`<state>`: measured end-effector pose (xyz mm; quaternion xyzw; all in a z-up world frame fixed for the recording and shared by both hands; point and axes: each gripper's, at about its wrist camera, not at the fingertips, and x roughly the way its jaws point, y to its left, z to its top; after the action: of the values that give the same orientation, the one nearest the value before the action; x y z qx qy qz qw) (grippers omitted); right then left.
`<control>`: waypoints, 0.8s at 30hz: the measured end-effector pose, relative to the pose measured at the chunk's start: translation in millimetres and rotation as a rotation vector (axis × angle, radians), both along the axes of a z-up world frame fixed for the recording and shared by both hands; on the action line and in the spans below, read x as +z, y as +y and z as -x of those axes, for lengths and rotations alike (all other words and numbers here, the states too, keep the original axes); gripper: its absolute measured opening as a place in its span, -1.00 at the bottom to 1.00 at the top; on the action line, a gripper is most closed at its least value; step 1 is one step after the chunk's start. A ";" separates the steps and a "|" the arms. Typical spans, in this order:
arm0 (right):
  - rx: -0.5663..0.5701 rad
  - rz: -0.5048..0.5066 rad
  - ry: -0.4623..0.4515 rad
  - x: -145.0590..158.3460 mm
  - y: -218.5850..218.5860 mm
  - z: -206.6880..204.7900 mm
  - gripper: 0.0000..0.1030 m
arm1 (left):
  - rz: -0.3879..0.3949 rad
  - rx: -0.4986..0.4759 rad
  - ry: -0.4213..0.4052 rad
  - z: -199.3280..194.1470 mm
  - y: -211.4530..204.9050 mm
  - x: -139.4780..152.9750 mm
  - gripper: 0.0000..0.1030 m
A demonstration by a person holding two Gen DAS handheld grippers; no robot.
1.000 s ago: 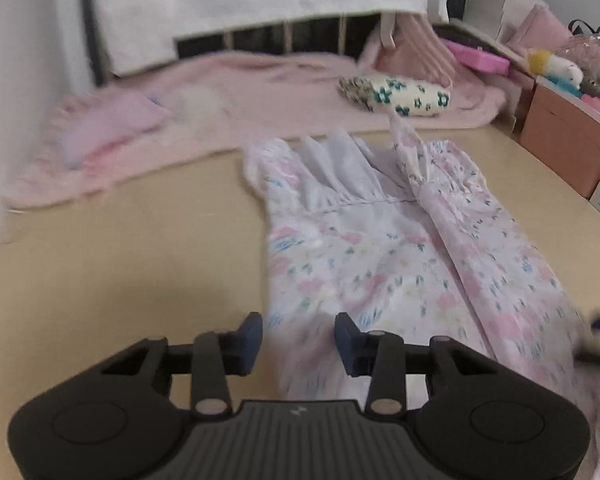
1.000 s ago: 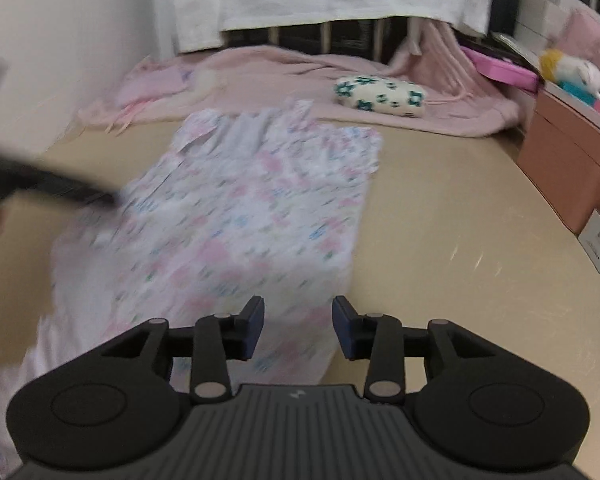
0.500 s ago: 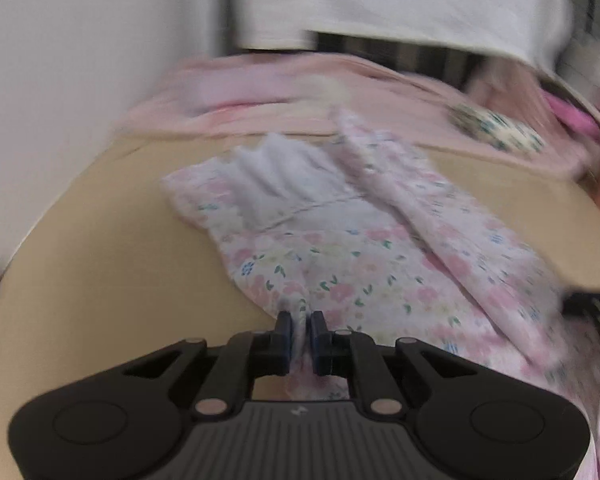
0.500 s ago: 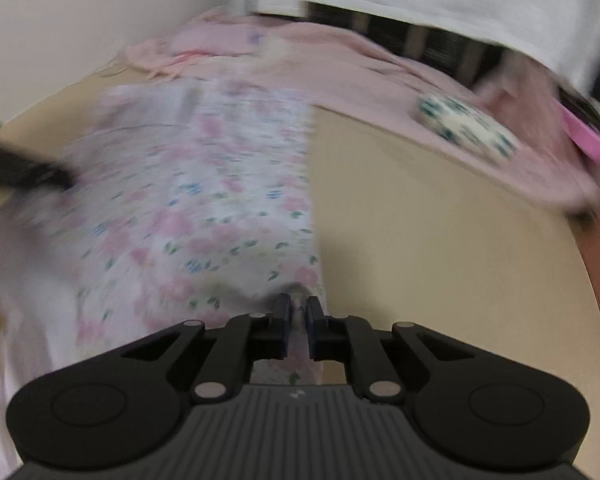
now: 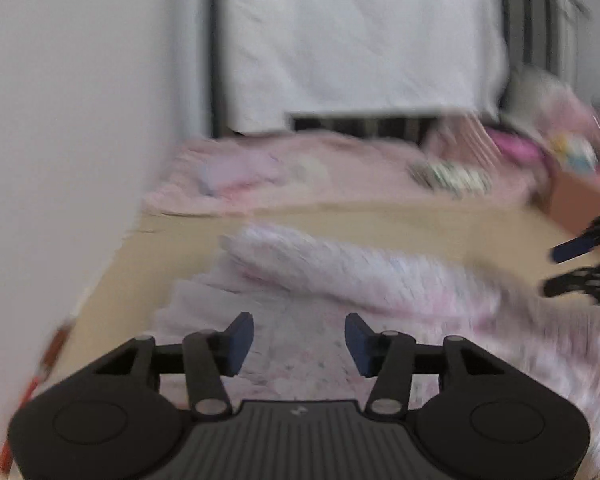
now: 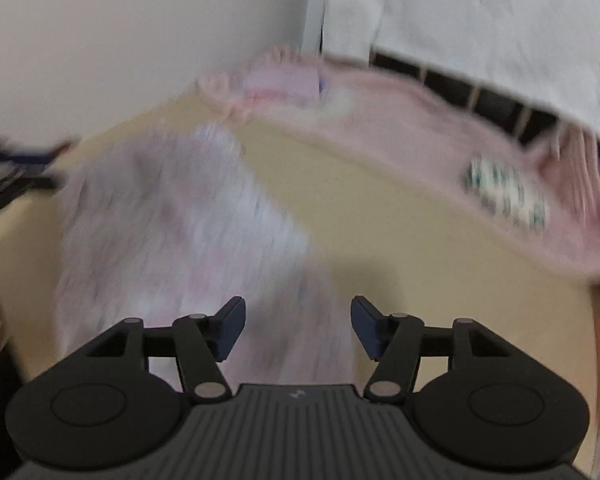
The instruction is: Fold clothes
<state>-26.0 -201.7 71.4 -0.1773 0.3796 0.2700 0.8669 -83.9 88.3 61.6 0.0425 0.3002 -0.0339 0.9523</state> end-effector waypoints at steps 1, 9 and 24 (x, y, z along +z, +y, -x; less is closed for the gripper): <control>-0.027 0.026 0.014 -11.6 -8.5 12.7 0.12 | -0.038 -0.007 0.027 -5.9 -5.5 -9.2 -0.09; -0.132 0.121 0.020 -46.2 -37.4 -14.6 -0.32 | -0.105 0.071 0.106 12.1 -7.5 -43.2 -0.27; 0.189 -0.035 -0.123 0.6 -8.6 69.6 0.00 | -0.081 -0.366 -0.012 94.4 48.7 -28.3 0.35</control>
<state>-95.6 -210.3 72.0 -0.2134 0.3025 0.3456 0.8623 -178.3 137.0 33.3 0.1347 0.2828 -0.1942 0.9296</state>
